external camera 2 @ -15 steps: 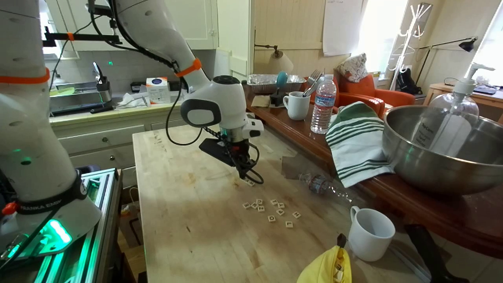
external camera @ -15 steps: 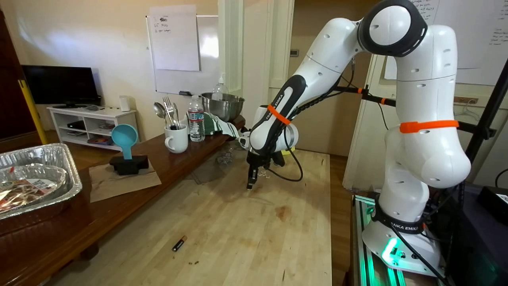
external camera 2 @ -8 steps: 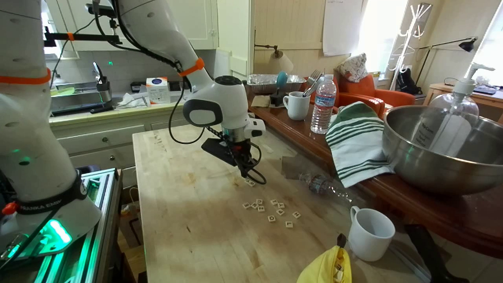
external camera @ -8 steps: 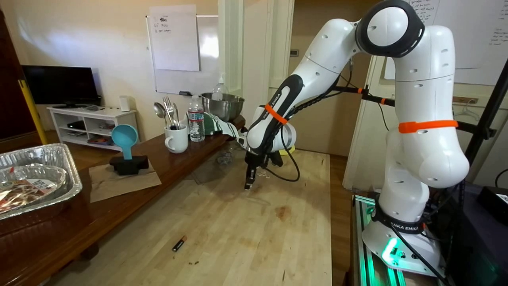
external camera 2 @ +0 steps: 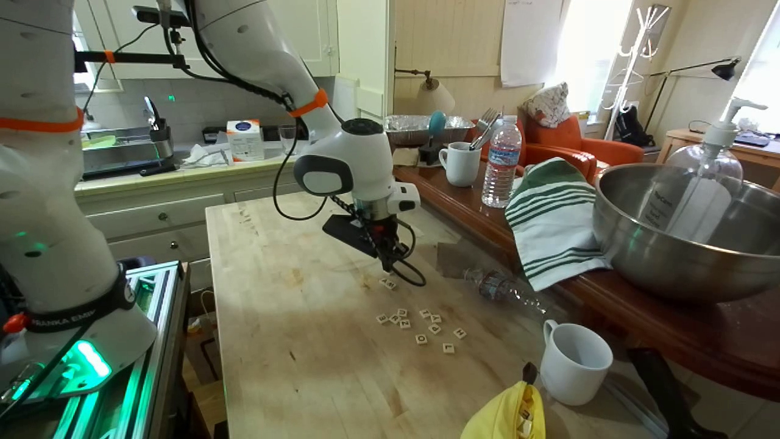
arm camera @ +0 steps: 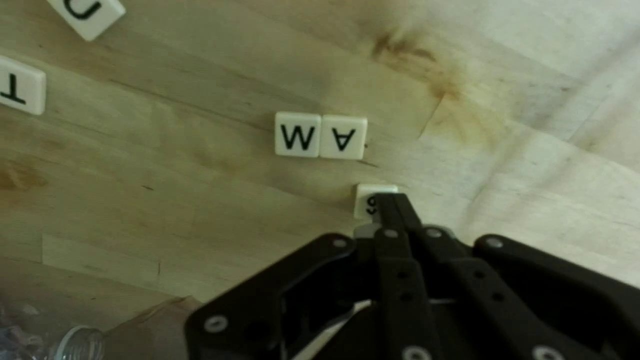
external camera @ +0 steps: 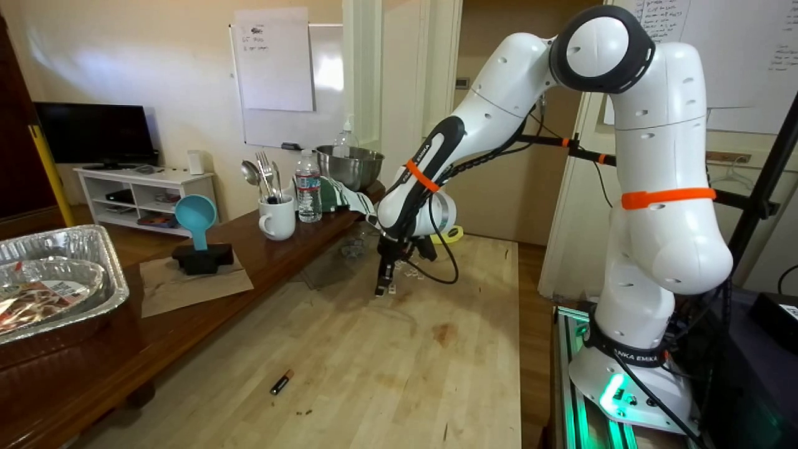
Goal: Rearrange the small objects on the table
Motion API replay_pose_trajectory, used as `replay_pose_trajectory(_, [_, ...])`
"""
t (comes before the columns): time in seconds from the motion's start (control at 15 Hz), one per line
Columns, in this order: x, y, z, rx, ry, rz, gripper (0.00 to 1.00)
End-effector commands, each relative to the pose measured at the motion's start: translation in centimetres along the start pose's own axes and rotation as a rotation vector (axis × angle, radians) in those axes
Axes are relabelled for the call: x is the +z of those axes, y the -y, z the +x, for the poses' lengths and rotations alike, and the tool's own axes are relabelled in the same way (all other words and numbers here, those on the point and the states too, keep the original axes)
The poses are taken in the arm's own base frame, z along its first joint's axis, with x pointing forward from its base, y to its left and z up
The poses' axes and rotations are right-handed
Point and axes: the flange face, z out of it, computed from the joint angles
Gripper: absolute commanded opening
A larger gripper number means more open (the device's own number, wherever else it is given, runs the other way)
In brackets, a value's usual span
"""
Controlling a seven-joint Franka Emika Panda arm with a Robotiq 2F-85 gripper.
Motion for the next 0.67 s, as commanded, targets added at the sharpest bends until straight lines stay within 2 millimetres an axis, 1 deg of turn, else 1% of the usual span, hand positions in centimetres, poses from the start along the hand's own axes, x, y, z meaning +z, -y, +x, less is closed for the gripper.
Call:
replay_pose_trajectory(0.0, [2.5,-1.6,-0.3,-0.006,0.016,-0.019,0.0])
replay_pose_trajectory(0.33, [2.3,-3.4,-0.4,0.024,0.015,-0.041,0.0])
replay_pose_trajectory(0.6, [1.8,-5.4,-1.4,0.063,0.019,-0.072,0.0])
